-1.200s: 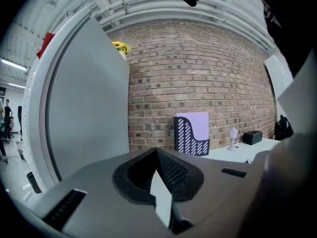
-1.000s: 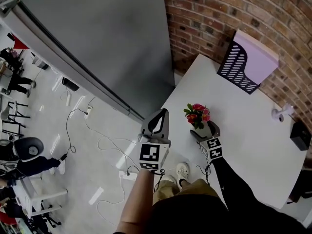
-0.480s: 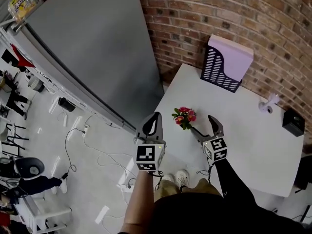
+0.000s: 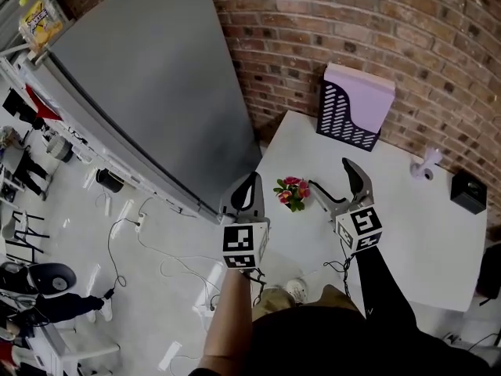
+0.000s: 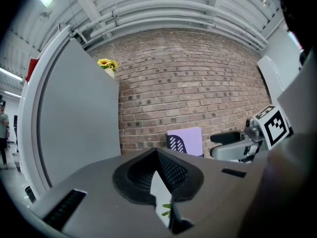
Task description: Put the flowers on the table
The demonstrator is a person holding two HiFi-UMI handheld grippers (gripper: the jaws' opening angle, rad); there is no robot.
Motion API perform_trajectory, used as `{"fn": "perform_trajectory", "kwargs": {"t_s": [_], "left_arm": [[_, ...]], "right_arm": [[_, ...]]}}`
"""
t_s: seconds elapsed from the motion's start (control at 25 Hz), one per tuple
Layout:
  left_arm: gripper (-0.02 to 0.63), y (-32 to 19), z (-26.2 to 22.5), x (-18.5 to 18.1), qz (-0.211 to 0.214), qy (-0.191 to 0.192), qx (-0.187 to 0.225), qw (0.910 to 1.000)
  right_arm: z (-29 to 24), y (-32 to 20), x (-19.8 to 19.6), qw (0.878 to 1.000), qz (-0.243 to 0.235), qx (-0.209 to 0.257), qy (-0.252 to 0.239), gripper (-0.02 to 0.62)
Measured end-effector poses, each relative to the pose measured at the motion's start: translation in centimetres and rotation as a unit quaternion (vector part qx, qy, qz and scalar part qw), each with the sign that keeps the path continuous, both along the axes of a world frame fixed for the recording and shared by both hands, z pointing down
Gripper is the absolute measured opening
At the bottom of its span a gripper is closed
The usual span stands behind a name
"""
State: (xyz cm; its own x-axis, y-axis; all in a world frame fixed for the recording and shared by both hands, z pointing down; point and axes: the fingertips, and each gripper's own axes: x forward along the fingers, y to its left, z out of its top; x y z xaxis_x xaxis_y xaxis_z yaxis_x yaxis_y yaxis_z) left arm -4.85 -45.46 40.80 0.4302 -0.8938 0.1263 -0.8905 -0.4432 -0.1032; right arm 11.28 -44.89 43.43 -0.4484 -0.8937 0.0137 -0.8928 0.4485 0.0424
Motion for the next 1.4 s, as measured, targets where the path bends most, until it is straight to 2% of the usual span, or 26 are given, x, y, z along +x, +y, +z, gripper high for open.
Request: {"fn": "perform_trajectory", "kwargs": {"t_s": [0.16, 0.28, 0.6, 0.64, 0.68, 0.72, 0.76, 0.8, 1.12, 1.4], "left_arm": [[0.008, -0.3, -1.2, -0.1, 0.002, -0.013, 0.015, 0.9998], [0.008, -0.3, -1.9, -0.1, 0.005, 0.005, 0.021, 0.9997], [0.008, -0.1, -2.3, -1.4, -0.004, 0.002, 0.03, 0.9995], [0.008, -0.1, -2.3, -1.5, -0.005, 0.002, 0.03, 0.9995], [0.008, 0.0, -2.2, -1.7, -0.006, 0.002, 0.03, 0.9995], [0.008, 0.0, -2.2, -1.9, -0.007, 0.001, 0.03, 0.9995], [0.008, 0.0, -2.2, -2.1, -0.009, 0.0, 0.03, 0.9995], [0.008, 0.0, -2.2, -2.3, -0.01, -0.002, 0.03, 0.9995], [0.008, 0.5, -2.5, -4.0, -0.021, -0.003, 0.035, 0.9992], [0.008, 0.6, -2.2, -5.1, -0.028, -0.004, 0.031, 0.9991]], "right_arm": [[-3.2, -0.1, -0.2, 0.999, -0.001, 0.033, 0.016, 0.407], [-3.3, -0.2, 0.0, 0.999, -0.002, 0.03, 0.025, 0.407], [-3.3, -0.8, -0.3, 0.999, -0.003, 0.025, 0.021, 0.392], [-3.3, -0.7, -0.3, 0.999, 0.001, 0.027, 0.024, 0.364], [-3.4, -0.7, -0.3, 0.999, 0.007, 0.03, 0.027, 0.267], [-3.5, -0.6, -0.3, 0.999, 0.012, 0.033, 0.03, 0.197], [-3.7, -0.5, -0.4, 0.999, 0.016, 0.037, 0.032, 0.047], [-3.8, -0.3, -0.6, 0.999, 0.015, 0.04, 0.033, 0.0], [-4.2, -0.1, -3.3, 0.999, -0.012, 0.044, 0.03, 0.0], [-3.9, 0.1, -5.1, 0.997, -0.023, 0.045, 0.049, 0.0]]}}
